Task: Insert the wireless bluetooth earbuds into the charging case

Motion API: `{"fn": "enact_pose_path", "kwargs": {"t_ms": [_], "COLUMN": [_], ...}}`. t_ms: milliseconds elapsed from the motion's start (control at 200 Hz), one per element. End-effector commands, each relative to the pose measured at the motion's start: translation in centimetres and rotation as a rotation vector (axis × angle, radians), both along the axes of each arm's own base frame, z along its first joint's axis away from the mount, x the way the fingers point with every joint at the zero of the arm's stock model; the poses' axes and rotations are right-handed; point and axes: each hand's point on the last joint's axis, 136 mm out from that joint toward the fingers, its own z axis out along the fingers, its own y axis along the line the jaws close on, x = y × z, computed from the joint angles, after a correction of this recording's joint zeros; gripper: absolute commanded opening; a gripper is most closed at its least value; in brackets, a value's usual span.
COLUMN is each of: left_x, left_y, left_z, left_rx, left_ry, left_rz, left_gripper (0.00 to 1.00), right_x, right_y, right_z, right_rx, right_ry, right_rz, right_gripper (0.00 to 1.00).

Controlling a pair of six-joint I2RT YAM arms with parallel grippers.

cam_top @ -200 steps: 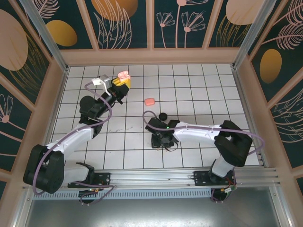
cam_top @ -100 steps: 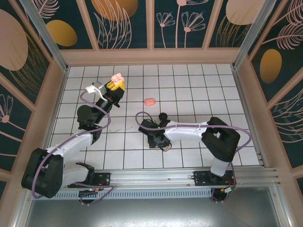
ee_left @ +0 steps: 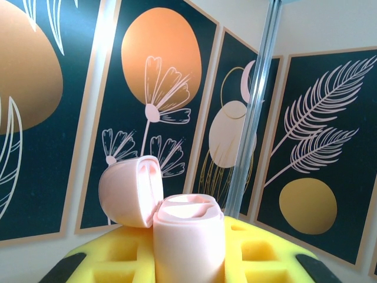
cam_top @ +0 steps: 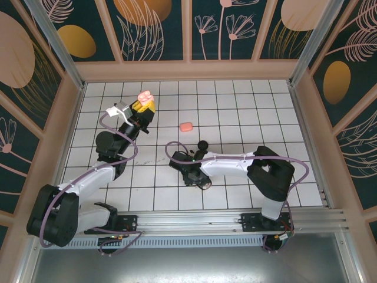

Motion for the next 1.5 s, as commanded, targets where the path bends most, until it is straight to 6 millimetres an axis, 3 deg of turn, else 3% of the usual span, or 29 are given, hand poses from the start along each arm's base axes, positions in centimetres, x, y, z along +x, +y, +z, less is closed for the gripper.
{"fn": "enact_pose_path", "kwargs": {"t_ms": [0, 641, 941, 1081, 1231, 1341, 1491], "left_x": [-0.6, -0.5, -0.5, -1.0, -1.5, -1.6, -2.2], "left_y": [-0.3, -0.6, -1.0, -0.9, -0.9, -1.1, -1.7], "left_z": [1.1, 1.0, 0.8, 0.3, -0.9, -2.1, -3.5], "left_rx": [-0.003, -0.011, 0.004, 0.020, 0.054, 0.096, 0.156], "left_ry": [-0.055, -0.042, -0.037, -0.072, -0.092, -0.093, -0.123], "left_rz": [-0.014, -0.028, -0.030, -0.021, -0.016, -0.015, -0.036], "left_gripper": [0.00, 0.00, 0.00, 0.00, 0.00, 0.00, 0.00], "right_x": [-0.4, -0.9, -0.3, 1.0, 3.5, 6.0, 10.1], "right_y": [-0.6, -1.2, -0.9, -0.6, -0.1, 0.0, -0.2], "right_z": [-0.5, -1.6, -0.2, 2.2, 6.1, 10.2, 17.5], "right_rx": [-0.045, -0.037, -0.014, 0.029, 0.122, 0.207, 0.332], "right_ry": [0.004, 0.011, -0.030, -0.094, -0.192, -0.290, -0.457], "right_rz": [-0.014, -0.018, -0.011, -0.018, -0.032, -0.027, -0.007], "right_gripper": [0.34, 0.16, 0.08, 0.07, 0.07, 0.07, 0.06]}}
